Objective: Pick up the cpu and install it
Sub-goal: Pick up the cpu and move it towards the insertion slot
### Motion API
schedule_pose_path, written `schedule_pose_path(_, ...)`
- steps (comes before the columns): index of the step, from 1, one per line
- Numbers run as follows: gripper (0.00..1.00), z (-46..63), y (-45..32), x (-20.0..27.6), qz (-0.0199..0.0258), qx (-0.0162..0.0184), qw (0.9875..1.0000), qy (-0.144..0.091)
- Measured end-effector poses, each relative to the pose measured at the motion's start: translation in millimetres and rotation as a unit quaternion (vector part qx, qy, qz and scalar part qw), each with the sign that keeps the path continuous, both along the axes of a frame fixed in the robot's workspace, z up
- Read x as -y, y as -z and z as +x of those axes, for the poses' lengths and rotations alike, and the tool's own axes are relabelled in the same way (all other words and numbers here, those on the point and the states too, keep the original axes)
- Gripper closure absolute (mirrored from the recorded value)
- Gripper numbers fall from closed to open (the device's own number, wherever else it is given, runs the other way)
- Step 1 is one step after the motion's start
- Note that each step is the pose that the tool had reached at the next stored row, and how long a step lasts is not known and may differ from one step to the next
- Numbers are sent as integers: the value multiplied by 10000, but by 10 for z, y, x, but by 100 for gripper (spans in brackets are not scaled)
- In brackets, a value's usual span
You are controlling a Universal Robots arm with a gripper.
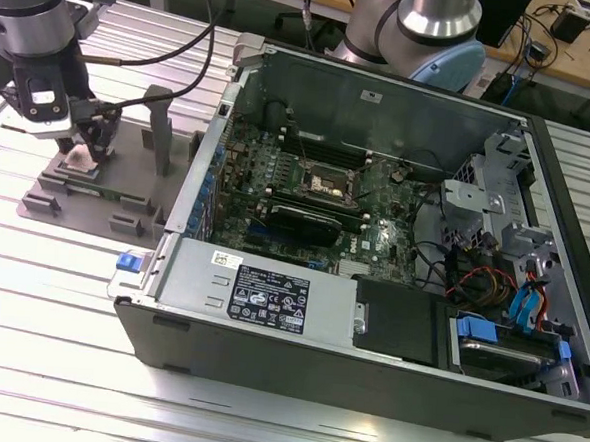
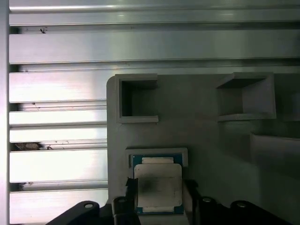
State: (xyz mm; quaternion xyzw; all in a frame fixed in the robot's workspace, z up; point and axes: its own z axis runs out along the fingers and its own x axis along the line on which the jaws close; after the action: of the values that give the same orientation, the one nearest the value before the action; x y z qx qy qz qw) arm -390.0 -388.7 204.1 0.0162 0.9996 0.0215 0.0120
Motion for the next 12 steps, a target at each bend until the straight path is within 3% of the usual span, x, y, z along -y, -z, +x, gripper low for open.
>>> schedule_pose_path(1, 46, 1, 0, 0, 0, 0, 10000, 0)
schedule_pose_path(2, 40, 1, 0, 0, 0, 0, 10000, 0)
schedule_pose_path(8, 40, 1, 100, -36, 0, 0, 10000, -3)
schedule_pose_path(12, 40, -18, 125, -49, -15, 0, 10000, -4)
